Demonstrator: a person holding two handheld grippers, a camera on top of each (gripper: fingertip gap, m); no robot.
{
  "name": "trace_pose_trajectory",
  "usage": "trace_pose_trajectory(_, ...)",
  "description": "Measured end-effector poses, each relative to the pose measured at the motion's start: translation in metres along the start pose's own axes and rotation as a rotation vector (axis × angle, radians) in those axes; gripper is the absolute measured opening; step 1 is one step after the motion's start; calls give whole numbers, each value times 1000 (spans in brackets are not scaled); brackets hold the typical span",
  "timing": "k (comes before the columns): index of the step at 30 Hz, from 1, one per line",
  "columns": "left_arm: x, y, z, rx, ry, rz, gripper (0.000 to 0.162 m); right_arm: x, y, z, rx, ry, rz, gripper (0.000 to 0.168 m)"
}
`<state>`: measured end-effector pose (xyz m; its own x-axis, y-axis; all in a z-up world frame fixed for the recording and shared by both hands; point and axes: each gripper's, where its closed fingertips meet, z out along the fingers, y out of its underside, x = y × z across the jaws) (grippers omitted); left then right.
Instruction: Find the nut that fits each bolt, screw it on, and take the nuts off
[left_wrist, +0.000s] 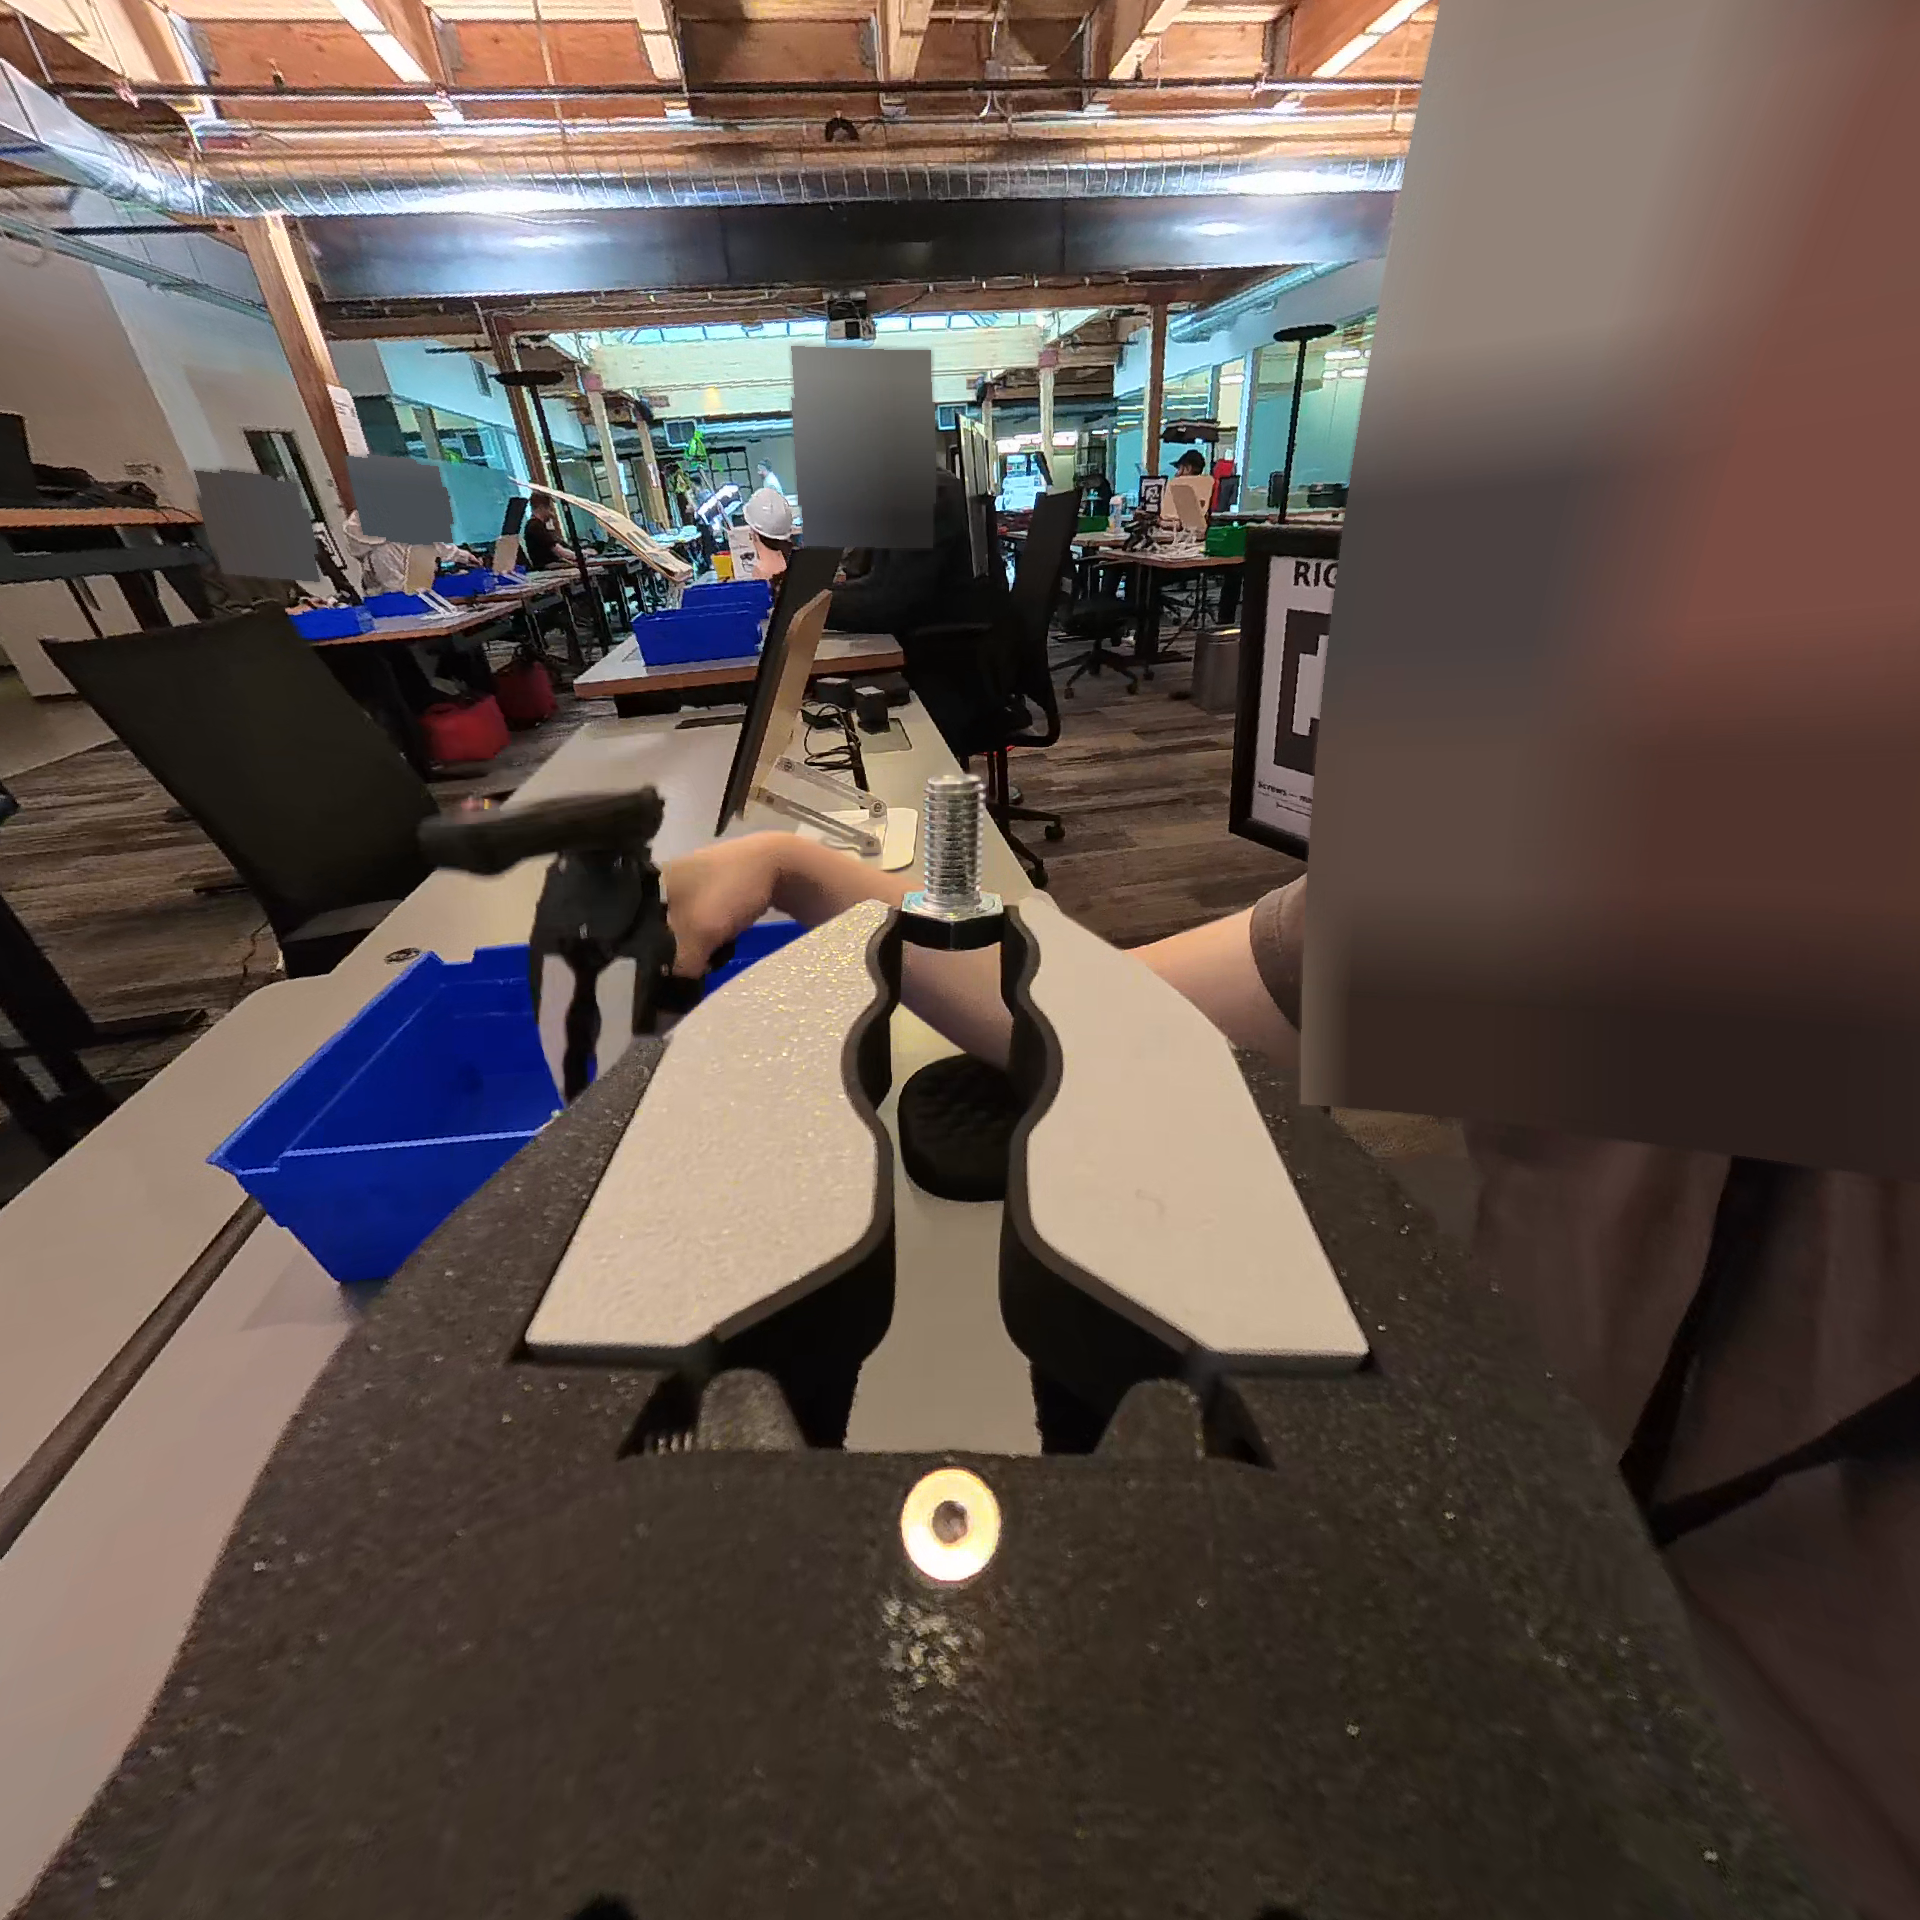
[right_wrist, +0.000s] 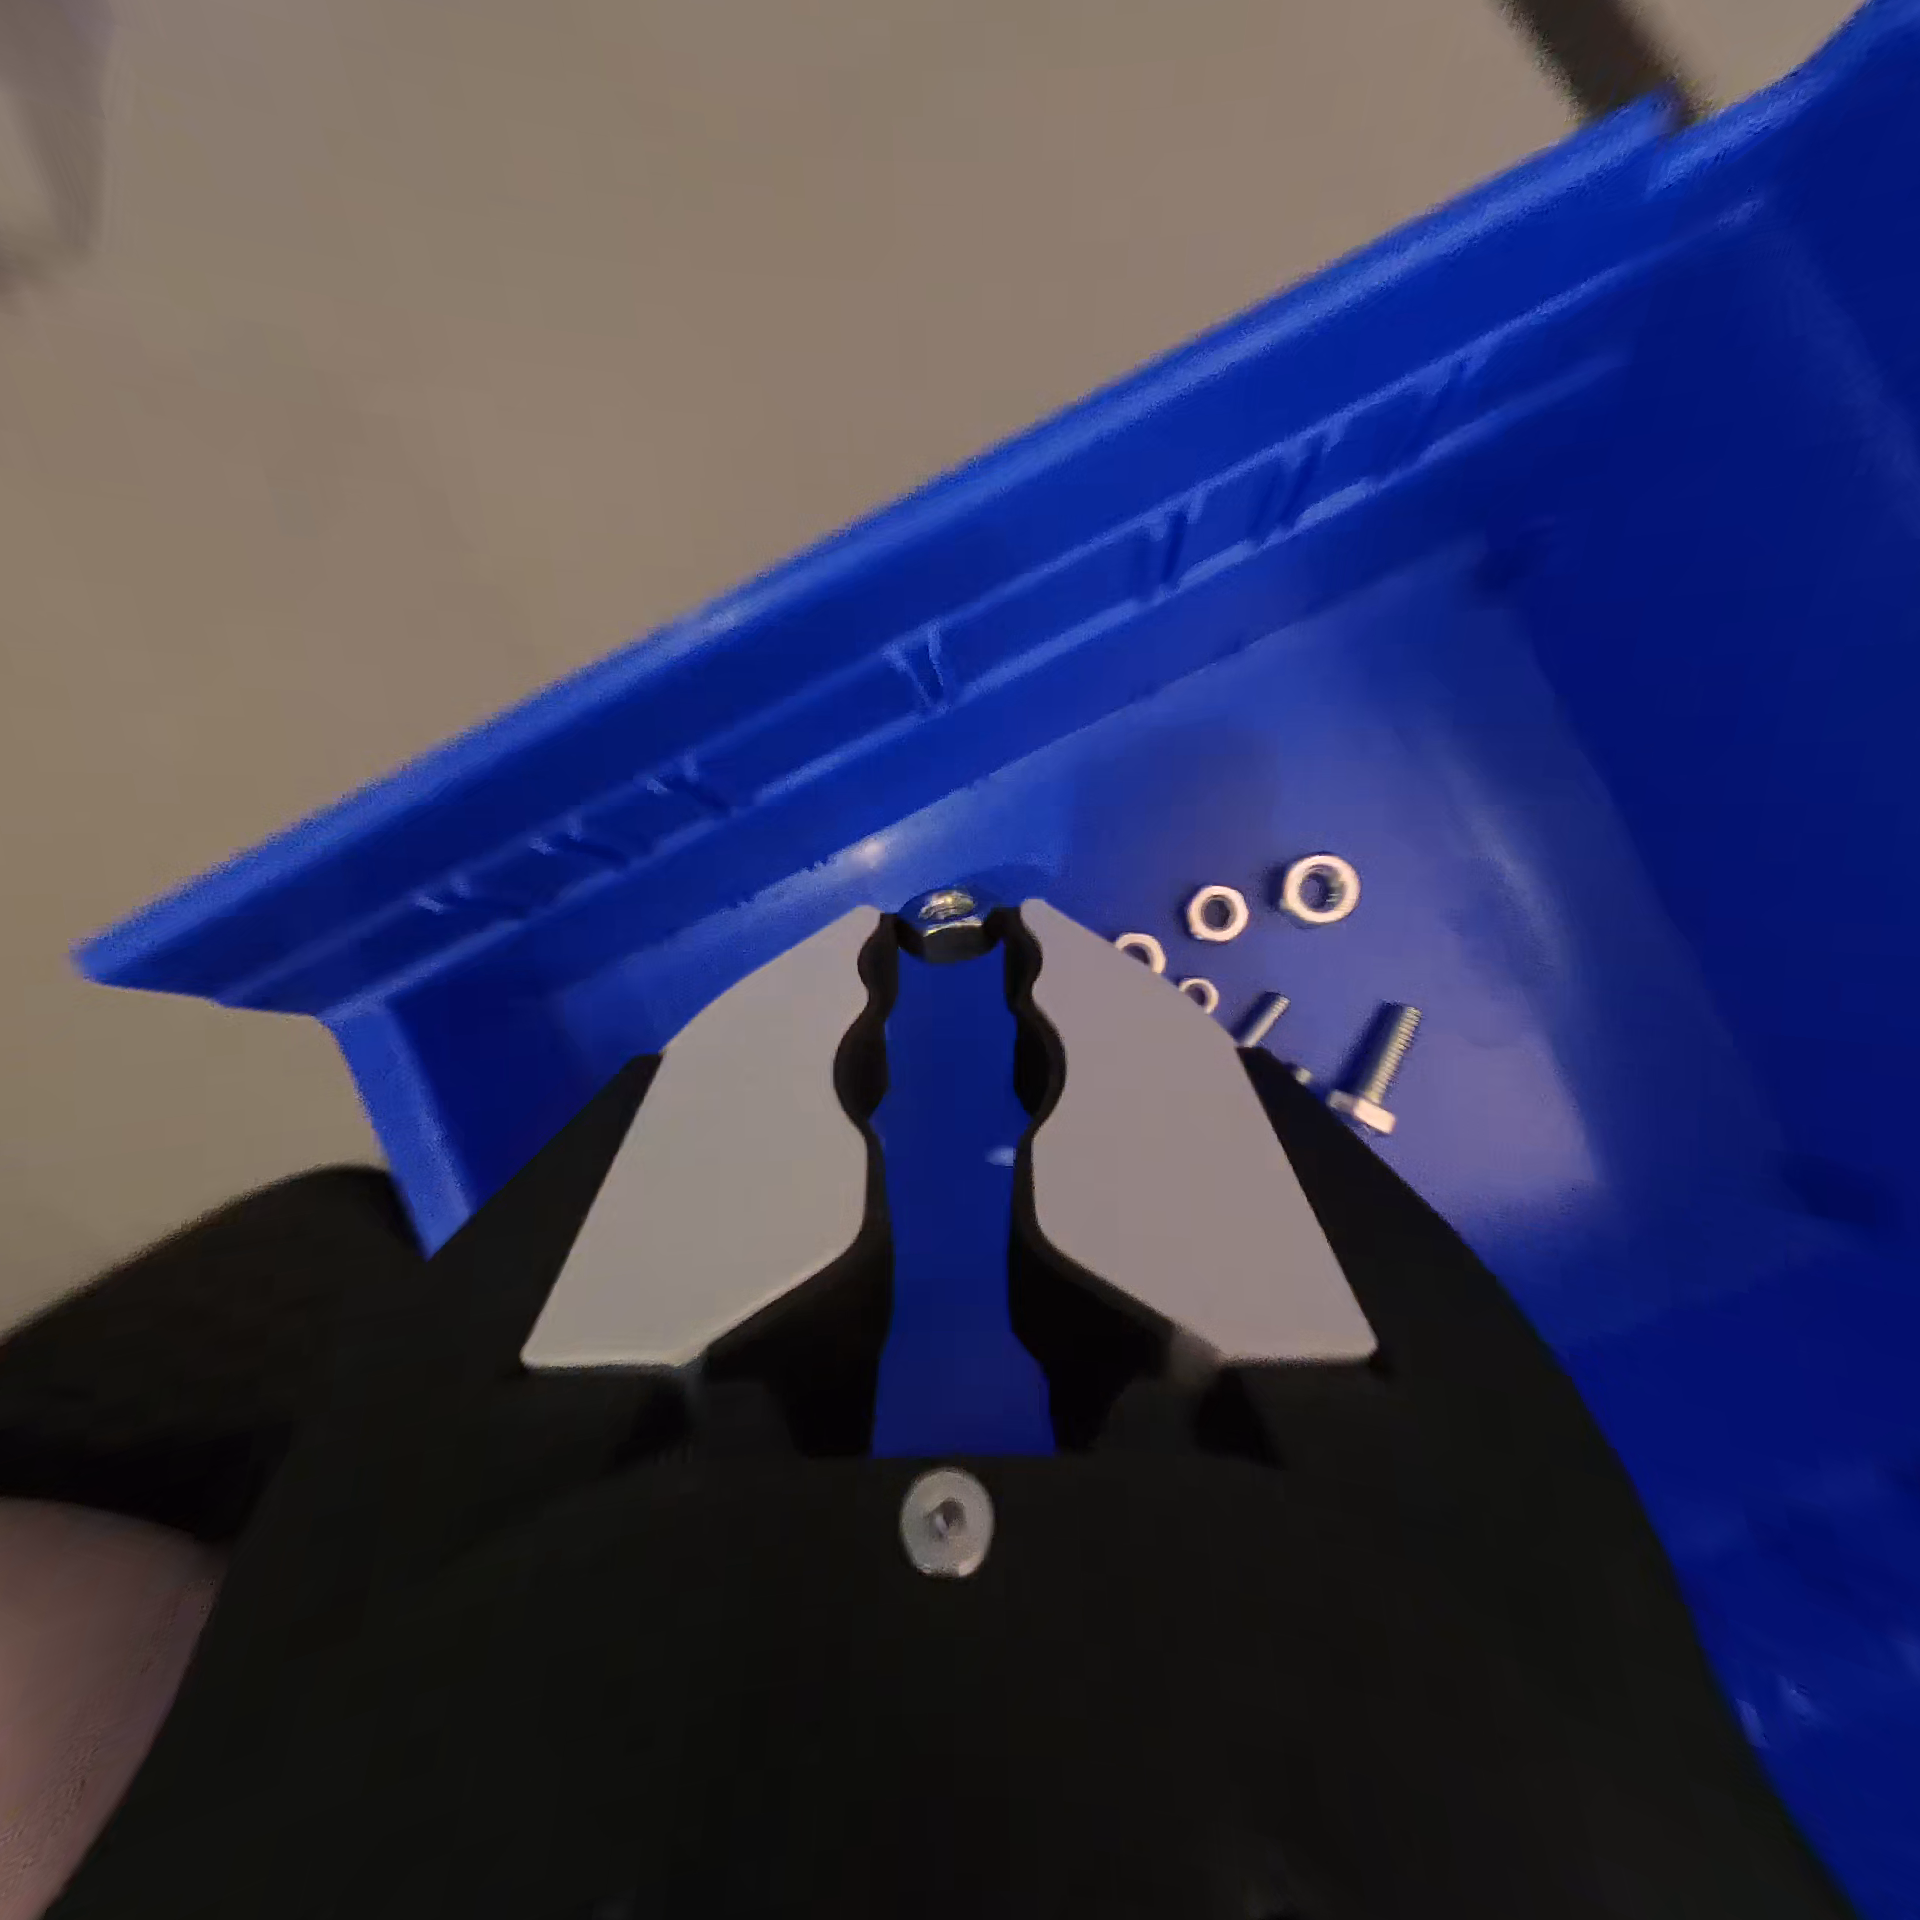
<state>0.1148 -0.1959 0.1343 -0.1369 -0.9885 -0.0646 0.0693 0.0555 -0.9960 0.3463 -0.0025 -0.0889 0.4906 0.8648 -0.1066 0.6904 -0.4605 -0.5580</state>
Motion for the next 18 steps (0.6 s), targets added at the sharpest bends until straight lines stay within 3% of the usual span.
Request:
trace_pose_trajectory(3, 3, 1, 1, -15, 7, 11, 17, -1, 23, 30, -98, -72, -51, 23)
trace_pose_trajectory(8, 4, 3, 3, -21, 19, -5, 17, -6, 32, 49, -112, -117, -136, 22)
trace_pose_trajectory(13, 6, 3, 3, -21, 24, -7, 17, -10, 38, 44, -124, -146, -83, 25)
trace_pose_trajectory(18, 5, 2, 2, -23, 24, -11, 17, -2, 30, 22, -68, -65, -80, 28)
